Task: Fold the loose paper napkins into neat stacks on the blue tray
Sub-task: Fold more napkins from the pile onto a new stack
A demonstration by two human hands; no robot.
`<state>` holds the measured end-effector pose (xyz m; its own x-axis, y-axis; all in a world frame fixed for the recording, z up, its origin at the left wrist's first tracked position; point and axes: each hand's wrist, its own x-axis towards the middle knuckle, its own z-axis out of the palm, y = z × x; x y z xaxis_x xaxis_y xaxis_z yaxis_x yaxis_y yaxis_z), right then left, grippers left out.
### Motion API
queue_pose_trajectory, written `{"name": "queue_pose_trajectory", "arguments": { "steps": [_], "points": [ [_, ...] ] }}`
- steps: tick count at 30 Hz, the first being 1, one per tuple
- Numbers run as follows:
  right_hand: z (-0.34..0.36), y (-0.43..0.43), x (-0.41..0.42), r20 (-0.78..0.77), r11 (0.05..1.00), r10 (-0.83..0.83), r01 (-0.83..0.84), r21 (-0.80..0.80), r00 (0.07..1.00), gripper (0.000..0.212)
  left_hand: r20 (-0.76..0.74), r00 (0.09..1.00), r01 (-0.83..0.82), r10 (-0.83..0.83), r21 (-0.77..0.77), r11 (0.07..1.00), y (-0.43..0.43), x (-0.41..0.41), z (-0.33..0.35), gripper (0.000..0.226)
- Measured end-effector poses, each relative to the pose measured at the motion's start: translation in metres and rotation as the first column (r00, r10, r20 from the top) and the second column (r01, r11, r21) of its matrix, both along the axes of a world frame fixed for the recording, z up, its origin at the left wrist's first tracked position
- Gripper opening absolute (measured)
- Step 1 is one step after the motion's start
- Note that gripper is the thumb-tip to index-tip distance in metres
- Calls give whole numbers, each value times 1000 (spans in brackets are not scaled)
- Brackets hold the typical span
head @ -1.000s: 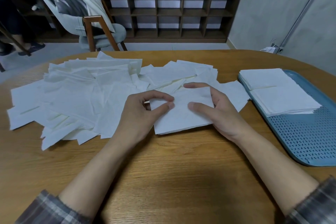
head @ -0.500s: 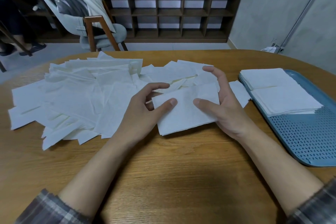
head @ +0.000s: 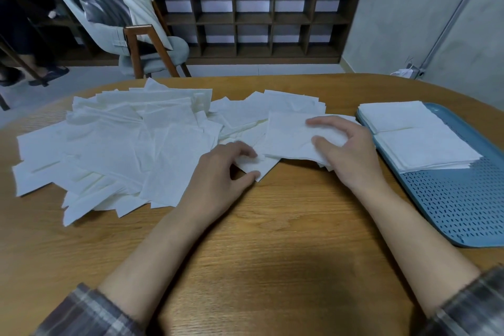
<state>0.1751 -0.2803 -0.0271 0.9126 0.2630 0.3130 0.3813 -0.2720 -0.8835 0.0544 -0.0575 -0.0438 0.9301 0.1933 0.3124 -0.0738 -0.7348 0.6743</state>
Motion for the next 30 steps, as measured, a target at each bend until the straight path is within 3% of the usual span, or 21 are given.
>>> {"name": "queue_pose_trajectory", "arguments": {
  "steps": [3,9,16,20,24,30],
  "points": [
    [0,0,-1,-14,1000,-12,12,15,1000,34,24,999,36,-38,76,996,2,3,-6,19],
    [-1,2,-1,-13,1000,-26,26,9,1000,34,43,999,26,-34,173,985,1,7,-11,34],
    [-2,5,-1,-19,1000,-10,10,20,1000,35,104,992,49,-77,245,968,-2,6,-9,1],
    [-3,3,0,-18,999,-7,7,32,1000,35,19,984,173,-175,79,982,0,1,1,12],
    [-3,1,0,-32,999,-7,9,38,999,33,-166,922,348,-350,-43,937,-3,-13,22,17],
    [-3,3,-2,-31,1000,5,-4,21,1000,34,-252,902,377,-351,59,924,-7,-17,23,20]
  ]
}}
